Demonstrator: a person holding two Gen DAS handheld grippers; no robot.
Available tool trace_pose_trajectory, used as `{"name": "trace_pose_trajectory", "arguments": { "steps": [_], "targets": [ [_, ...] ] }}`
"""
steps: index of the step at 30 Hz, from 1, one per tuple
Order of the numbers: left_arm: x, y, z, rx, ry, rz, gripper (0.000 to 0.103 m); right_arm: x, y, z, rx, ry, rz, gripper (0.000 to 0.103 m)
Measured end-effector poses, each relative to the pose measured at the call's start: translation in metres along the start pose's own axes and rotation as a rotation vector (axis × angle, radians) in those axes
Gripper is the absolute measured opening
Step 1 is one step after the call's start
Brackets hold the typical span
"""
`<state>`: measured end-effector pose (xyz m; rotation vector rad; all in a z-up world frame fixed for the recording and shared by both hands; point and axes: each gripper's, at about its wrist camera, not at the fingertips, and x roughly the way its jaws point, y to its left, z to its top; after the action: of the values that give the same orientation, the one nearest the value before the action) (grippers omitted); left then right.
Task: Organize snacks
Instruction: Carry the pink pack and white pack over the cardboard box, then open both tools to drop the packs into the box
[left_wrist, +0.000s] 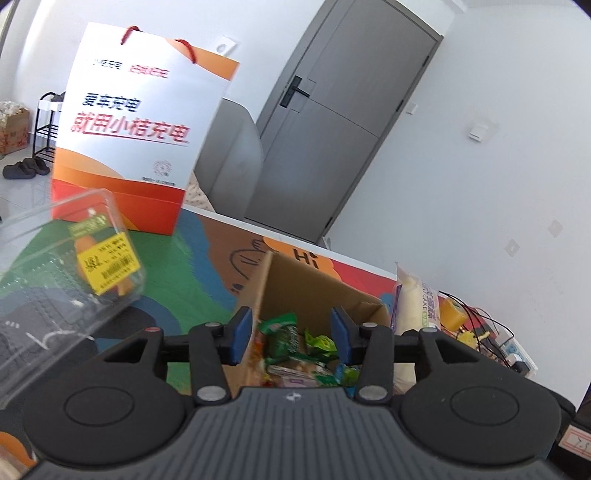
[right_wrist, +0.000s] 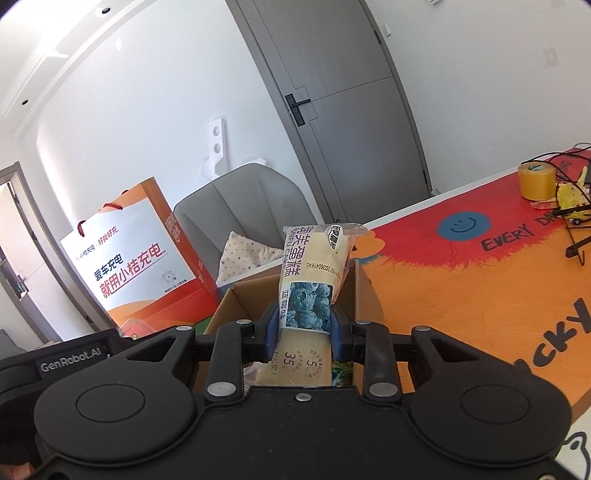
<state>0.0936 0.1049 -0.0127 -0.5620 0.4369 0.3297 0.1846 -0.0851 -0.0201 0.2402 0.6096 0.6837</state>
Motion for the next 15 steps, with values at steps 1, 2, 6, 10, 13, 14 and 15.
{"name": "trace_pose_trajectory", "arguments": {
  "steps": [1,2,6,10,13,14,15],
  "targets": [
    [-0.001,0.003,0.001,-0.006,-0.001,0.002,0.045,0.003,0.002,0.000,-0.003,0.004,0.002,0.029],
    [-0.001,0.006,0.002,-0.010,-0.002,0.004,0.045,0.005,0.005,0.000,-0.006,0.008,0.006,0.029],
    [-0.004,0.015,0.005,-0.021,-0.006,0.017,0.045,0.017,0.012,0.002,0.000,0.022,0.028,0.030],
    [-0.005,0.022,0.006,-0.029,-0.008,0.036,0.052,0.022,0.012,0.002,0.022,0.040,0.032,0.040],
    [-0.006,0.022,0.006,-0.026,-0.012,0.040,0.056,0.016,0.009,0.002,0.023,0.036,0.021,0.041],
    [-0.006,0.021,0.005,-0.027,-0.013,0.040,0.060,0.014,0.008,0.001,0.025,0.035,0.016,0.041],
    [-0.006,0.020,0.004,-0.025,-0.014,0.039,0.063,0.012,0.006,0.001,0.026,0.035,0.008,0.041]
  ]
}}
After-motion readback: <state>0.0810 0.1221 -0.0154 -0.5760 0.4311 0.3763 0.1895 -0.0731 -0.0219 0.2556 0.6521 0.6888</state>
